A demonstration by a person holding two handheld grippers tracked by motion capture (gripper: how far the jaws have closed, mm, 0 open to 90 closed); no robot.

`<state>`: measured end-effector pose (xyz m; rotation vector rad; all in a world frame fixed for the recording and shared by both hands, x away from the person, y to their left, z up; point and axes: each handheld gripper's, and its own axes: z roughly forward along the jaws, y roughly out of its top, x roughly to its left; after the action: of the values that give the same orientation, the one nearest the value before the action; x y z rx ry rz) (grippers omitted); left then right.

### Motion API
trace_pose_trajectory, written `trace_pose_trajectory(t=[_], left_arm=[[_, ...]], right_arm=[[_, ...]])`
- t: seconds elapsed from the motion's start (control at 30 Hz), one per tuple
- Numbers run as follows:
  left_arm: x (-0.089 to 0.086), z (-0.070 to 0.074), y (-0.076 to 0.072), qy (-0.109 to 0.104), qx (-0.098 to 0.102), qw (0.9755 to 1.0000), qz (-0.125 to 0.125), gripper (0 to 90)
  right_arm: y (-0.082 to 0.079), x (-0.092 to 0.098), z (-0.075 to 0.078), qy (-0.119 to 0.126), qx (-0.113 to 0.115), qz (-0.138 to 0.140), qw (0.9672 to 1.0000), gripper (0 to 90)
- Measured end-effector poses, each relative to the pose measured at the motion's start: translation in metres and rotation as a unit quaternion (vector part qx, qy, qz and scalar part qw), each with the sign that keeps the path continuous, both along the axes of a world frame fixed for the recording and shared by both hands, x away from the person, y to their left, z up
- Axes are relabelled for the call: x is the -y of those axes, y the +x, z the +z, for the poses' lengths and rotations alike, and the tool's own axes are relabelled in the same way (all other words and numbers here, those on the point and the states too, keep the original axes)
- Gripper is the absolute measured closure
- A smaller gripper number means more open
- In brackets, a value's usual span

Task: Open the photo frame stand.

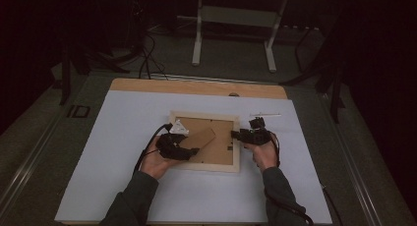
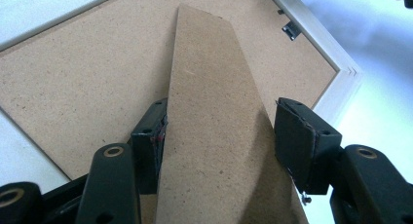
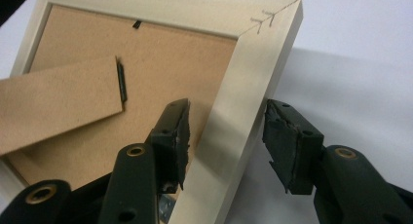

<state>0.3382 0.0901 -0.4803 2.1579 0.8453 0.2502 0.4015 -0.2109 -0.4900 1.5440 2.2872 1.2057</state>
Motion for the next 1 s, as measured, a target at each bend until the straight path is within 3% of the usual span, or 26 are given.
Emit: trace_pose_trajectory(t=[0.23,0.37,0.43,0.77,1.0], left_arm=[[0.001,0.002,-0.005,0.012,0.033,0.9993,-0.013,43.0],[0.001,0.003,-0.007,0.011,0.043,0.9988,-0.018,43.0],[0.002,0.004,-0.009,0.012,0.052,0.9983,-0.021,43.0],[-0.004,0.004,-0.007,0.003,0.052,0.9980,-0.035,42.7],[-0.006,0.004,-0.004,-0.011,0.035,0.9985,-0.039,42.8]], right_arm=[[0.008,0.007,0.004,0.014,-0.003,0.007,0.9999,51.2],[0.011,0.012,0.004,0.038,-0.009,0.014,0.9991,51.0],[0.015,0.015,0.003,0.060,-0.027,0.031,0.9974,50.2],[0.011,0.022,0.005,0.085,-0.030,0.025,0.9956,57.2],[0.008,0.022,0.005,0.095,-0.026,0.017,0.9950,58.2]])
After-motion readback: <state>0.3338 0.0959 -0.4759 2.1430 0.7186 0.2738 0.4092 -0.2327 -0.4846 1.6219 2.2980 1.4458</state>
